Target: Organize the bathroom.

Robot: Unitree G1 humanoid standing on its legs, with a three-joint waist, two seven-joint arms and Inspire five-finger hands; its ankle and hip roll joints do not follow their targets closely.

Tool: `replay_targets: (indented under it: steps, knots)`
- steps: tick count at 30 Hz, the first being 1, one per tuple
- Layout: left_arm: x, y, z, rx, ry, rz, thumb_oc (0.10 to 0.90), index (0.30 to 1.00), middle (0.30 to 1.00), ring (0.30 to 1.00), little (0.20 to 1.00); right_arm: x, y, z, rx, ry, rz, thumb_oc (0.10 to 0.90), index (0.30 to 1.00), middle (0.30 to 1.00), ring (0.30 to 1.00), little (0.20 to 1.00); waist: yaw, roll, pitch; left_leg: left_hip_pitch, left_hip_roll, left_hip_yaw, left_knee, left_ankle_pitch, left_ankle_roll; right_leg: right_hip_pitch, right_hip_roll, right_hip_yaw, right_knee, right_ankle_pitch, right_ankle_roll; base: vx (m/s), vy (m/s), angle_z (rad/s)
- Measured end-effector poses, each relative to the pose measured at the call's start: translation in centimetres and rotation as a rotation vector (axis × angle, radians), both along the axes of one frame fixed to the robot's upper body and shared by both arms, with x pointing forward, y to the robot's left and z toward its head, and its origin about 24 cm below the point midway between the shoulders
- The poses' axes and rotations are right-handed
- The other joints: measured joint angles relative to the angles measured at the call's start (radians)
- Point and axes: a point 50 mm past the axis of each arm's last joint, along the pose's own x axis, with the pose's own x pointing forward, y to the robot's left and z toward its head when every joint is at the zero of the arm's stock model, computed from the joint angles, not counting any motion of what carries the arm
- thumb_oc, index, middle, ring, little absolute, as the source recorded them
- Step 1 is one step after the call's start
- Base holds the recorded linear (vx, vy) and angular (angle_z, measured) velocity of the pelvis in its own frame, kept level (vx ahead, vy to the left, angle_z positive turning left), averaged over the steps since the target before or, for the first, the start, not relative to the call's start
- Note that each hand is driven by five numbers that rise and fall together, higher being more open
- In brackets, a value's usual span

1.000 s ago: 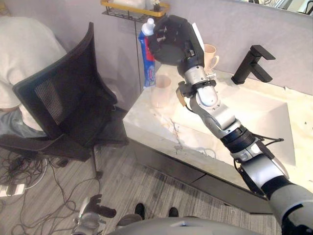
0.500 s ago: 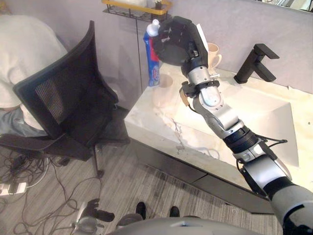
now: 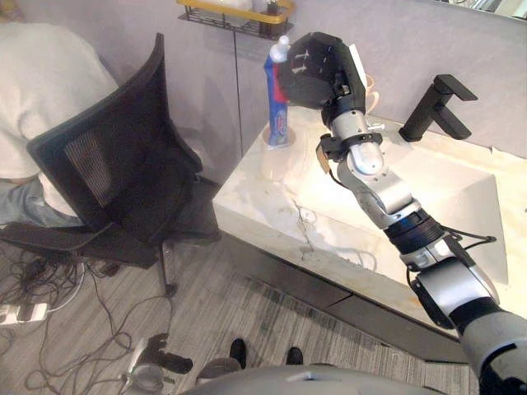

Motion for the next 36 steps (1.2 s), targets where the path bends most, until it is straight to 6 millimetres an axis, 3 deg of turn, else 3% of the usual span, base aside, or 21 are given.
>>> replay_targets:
  steps: [10, 24, 29, 30, 32, 33, 36]
  knots:
    - [0.1, 0.1, 0.0, -0.004, 0.001, -0.004, 0.800, 0.900, 0.900, 0.900, 0.900, 1.1, -1.5, -1.0, -0.001, 0.055, -0.058, 0.400, 0.300, 0.300, 0.300, 0.300, 0.003, 0.004, 0.009, -0.001, 0.000, -0.002, 0.000, 0.000, 0.000, 0.001, -0.001, -0.007, -0.001, 0.000, 0.001, 0.02, 0.001, 0.00]
    - [0.8, -0.2, 0.2, -0.019, -0.022, -0.021, 0.800, 0.900, 0.900, 0.900, 0.900, 1.1, -1.4, -1.1, -0.007, 0.055, -0.040, 0.400, 0.300, 0.300, 0.300, 0.300, 0.006, 0.010, 0.051, -0.001, -0.002, -0.003, 0.000, 0.000, 0.002, 0.000, -0.002, -0.009, 0.002, -0.001, 0.001, 0.00, 0.004, 0.00]
    - [0.8, -0.2, 0.2, -0.018, -0.022, -0.022, 0.800, 0.900, 0.900, 0.900, 0.900, 1.0, -1.3, -1.9, -0.002, 0.078, -0.038, 0.400, 0.300, 0.300, 0.300, 0.300, 0.003, 0.013, 0.058, -0.004, -0.002, -0.002, 0.001, 0.000, 0.002, -0.011, -0.003, -0.008, 0.015, -0.006, 0.009, -0.01, 0.010, 0.00]
    - [0.8, -0.2, 0.2, -0.018, -0.023, -0.022, 0.800, 0.900, 0.900, 0.900, 0.900, 0.9, -1.4, -2.3, -0.002, 0.088, -0.041, 0.439, 0.359, 0.359, 0.359, 0.359, 0.003, 0.014, 0.059, -0.004, -0.002, -0.001, 0.001, 0.000, 0.002, -0.014, -0.004, -0.008, 0.021, -0.007, 0.011, 0.00, 0.000, 0.00]
    - [0.9, -0.2, 0.2, -0.019, -0.024, -0.023, 0.800, 0.900, 0.900, 0.900, 0.900, 0.9, -1.4, -2.7, -0.001, 0.099, -0.043, 0.748, 0.822, 0.822, 0.822, 0.822, 0.003, 0.015, 0.061, -0.004, -0.003, 0.000, 0.001, 0.000, 0.003, -0.017, -0.005, -0.008, 0.026, -0.008, 0.012, 0.00, 0.000, 0.00]
    - [1.0, -0.2, 0.2, -0.019, -0.027, -0.024, 0.800, 0.900, 0.900, 0.900, 0.900, 0.9, -1.5, -2.7, -0.001, 0.102, -0.044, 0.800, 0.900, 0.900, 0.900, 0.900, 0.002, 0.018, 0.068, -0.003, -0.003, 0.000, 0.001, 0.000, 0.003, -0.018, -0.006, -0.008, 0.030, -0.009, 0.012, 0.00, 0.000, 0.00]
    - [1.0, -0.2, 0.3, -0.018, -0.028, -0.023, 0.800, 0.900, 0.900, 0.900, 0.900, 0.8, -1.3, -2.9, 0.002, 0.108, -0.042, 0.800, 0.900, 0.900, 0.900, 0.900, -0.001, 0.020, 0.072, -0.003, -0.005, 0.003, 0.001, 0.001, 0.004, -0.020, -0.008, -0.006, 0.031, -0.009, 0.012, 0.00, 0.000, 0.00]
